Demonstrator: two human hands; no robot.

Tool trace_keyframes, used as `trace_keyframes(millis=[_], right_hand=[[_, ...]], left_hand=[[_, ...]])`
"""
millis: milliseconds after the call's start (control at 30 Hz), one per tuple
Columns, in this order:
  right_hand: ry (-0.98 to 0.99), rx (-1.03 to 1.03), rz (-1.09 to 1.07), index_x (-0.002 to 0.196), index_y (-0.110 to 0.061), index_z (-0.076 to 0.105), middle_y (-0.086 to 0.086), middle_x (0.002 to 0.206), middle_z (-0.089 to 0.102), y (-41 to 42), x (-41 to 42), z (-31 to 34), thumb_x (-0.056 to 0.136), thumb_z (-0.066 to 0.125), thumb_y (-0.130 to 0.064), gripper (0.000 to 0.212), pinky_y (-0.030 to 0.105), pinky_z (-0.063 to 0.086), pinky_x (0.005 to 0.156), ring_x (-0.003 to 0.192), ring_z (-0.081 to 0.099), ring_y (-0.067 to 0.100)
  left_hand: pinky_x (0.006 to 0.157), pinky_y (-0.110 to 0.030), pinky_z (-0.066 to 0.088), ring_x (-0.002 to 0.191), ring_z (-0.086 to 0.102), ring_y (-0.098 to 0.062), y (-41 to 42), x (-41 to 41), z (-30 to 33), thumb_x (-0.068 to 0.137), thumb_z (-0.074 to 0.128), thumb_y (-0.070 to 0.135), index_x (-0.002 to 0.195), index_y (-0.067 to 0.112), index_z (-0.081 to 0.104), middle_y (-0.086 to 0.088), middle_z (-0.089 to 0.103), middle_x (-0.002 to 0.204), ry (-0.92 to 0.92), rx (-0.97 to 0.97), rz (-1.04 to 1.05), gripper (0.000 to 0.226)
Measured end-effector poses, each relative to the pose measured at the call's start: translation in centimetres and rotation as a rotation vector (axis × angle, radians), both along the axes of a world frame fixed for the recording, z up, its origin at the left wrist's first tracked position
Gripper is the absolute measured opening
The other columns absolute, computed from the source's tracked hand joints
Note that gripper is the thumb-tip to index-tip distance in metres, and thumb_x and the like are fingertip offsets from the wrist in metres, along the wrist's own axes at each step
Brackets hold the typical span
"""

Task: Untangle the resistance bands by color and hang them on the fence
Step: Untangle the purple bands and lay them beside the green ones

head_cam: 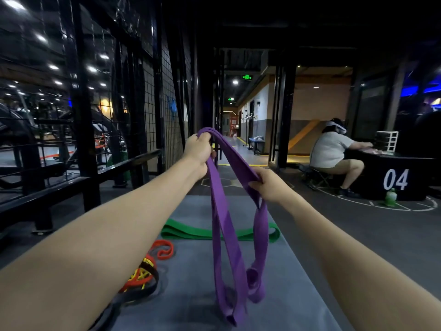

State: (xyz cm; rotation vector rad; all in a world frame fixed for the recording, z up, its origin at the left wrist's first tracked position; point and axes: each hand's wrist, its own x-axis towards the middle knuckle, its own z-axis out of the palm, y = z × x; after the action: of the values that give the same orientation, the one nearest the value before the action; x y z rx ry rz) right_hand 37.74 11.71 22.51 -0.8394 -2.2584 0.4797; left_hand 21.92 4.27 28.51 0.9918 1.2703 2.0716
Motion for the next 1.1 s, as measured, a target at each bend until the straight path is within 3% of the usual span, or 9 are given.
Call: trace_keyframes(millis=[133, 233, 400, 533, 667, 767, 833, 933, 1100], right_hand=[[-0.005, 0.011, -0.032, 0.116, -0.013, 0.055, 0.002, 0.098, 0.060, 0.3, 0.3, 0.2, 0.091, 0.045, -0.005, 0.028, 0.034, 0.045, 0.084, 0.093, 0.058, 0.023], [0.003, 0.018, -0.039, 0.116, -0.010, 0.055, 0.001, 0.097, 0.057, 0.3, 0.9, 0.1, 0.092, 0.045, -0.006, 0.026, 0.030, 0.042, 0.081, 0.091, 0.055, 0.020], [-0.041, 0.058, -0.136, 0.106, -0.004, 0.060, 0.013, 0.096, 0.065, 1.1, 2.2, -0.9, 0.090, 0.046, -0.004, 0.021, 0.042, 0.048, 0.083, 0.092, 0.060, 0.031], [-0.052, 0.013, -0.299, 0.098, -0.004, 0.065, 0.015, 0.098, 0.065, 2.3, 4.0, -4.0, 0.085, 0.045, 0.001, 0.024, 0.035, 0.045, 0.082, 0.096, 0.060, 0.029], [-0.150, -0.130, -0.456, 0.092, -0.006, 0.063, 0.019, 0.099, 0.064, 3.5, 5.9, -8.2, 0.083, 0.056, -0.007, 0.011, 0.032, 0.042, 0.071, 0.094, 0.060, 0.035], [-0.104, -0.269, -0.516, 0.089, -0.005, 0.059, 0.014, 0.092, 0.062, 3.8, 6.0, -10.9, 0.079, 0.070, -0.025, 0.025, 0.031, 0.043, 0.067, 0.082, 0.057, 0.030], [-0.084, -0.309, -0.532, 0.087, -0.005, 0.060, 0.014, 0.090, 0.064, 3.8, 5.5, -11.9, 0.076, 0.074, -0.030, 0.031, 0.033, 0.046, 0.066, 0.081, 0.059, 0.032], [-0.024, -0.363, -0.477, 0.079, -0.006, 0.064, 0.011, 0.080, 0.064, 3.7, 4.1, -12.6, 0.074, 0.077, -0.029, 0.027, 0.034, 0.046, 0.065, 0.075, 0.060, 0.028], [0.281, -0.570, -0.247, 0.064, -0.005, 0.064, 0.002, 0.052, 0.060, 3.3, 2.0, -13.6, 0.079, 0.073, -0.021, 0.024, 0.024, 0.040, 0.050, 0.050, 0.053, 0.014]], left_hand=[[0.051, -0.027, 0.035, 0.035, 0.038, -0.008, 0.4, 1.8, 0.0, 0.096, 0.042, 0.012, 0.068, 0.014, 0.046, 0.001, 0.037, 0.053, -0.189, 0.069, -0.046, 0.027], [0.051, -0.025, 0.040, 0.048, 0.042, -0.011, 1.0, 2.9, 0.2, 0.096, 0.042, 0.012, 0.068, 0.013, 0.044, 0.000, 0.041, 0.056, -0.291, 0.111, -0.065, 0.028], [0.054, -0.028, 0.043, 0.051, 0.043, -0.011, 2.1, 3.8, 0.6, 0.095, 0.041, 0.010, 0.069, 0.013, 0.043, -0.001, 0.043, 0.060, -0.373, 0.181, -0.070, 0.027], [0.050, -0.024, 0.037, 0.050, 0.043, -0.013, 1.9, 2.3, 0.6, 0.095, 0.042, 0.013, 0.068, 0.013, 0.043, 0.000, 0.043, 0.059, -0.397, 0.179, 0.036, 0.027], [0.055, -0.025, 0.039, 0.052, 0.044, -0.013, 1.1, -1.2, -1.3, 0.095, 0.043, 0.015, 0.068, 0.013, 0.045, 0.001, 0.045, 0.060, -0.480, 0.165, 0.146, 0.027], [0.051, -0.023, 0.038, 0.046, 0.041, -0.010, 0.5, -3.2, -3.7, 0.095, 0.042, 0.011, 0.064, 0.014, 0.044, 0.005, 0.046, 0.045, -0.548, 0.168, 0.185, 0.031], [0.051, -0.022, 0.037, 0.046, 0.039, -0.009, 0.3, -4.4, -5.2, 0.095, 0.041, 0.010, 0.065, 0.014, 0.043, 0.005, 0.043, 0.048, -0.564, 0.150, 0.211, 0.030], [0.049, -0.021, 0.036, 0.046, 0.039, -0.010, 0.1, -6.3, -7.1, 0.095, 0.039, 0.009, 0.066, 0.014, 0.041, 0.003, 0.040, 0.053, -0.593, 0.141, 0.229, 0.029], [0.047, -0.021, 0.040, 0.041, 0.039, -0.009, -0.5, -9.1, -9.2, 0.096, 0.041, 0.012, 0.068, 0.013, 0.043, 0.003, 0.041, 0.046, -0.660, 0.148, 0.232, 0.029]])
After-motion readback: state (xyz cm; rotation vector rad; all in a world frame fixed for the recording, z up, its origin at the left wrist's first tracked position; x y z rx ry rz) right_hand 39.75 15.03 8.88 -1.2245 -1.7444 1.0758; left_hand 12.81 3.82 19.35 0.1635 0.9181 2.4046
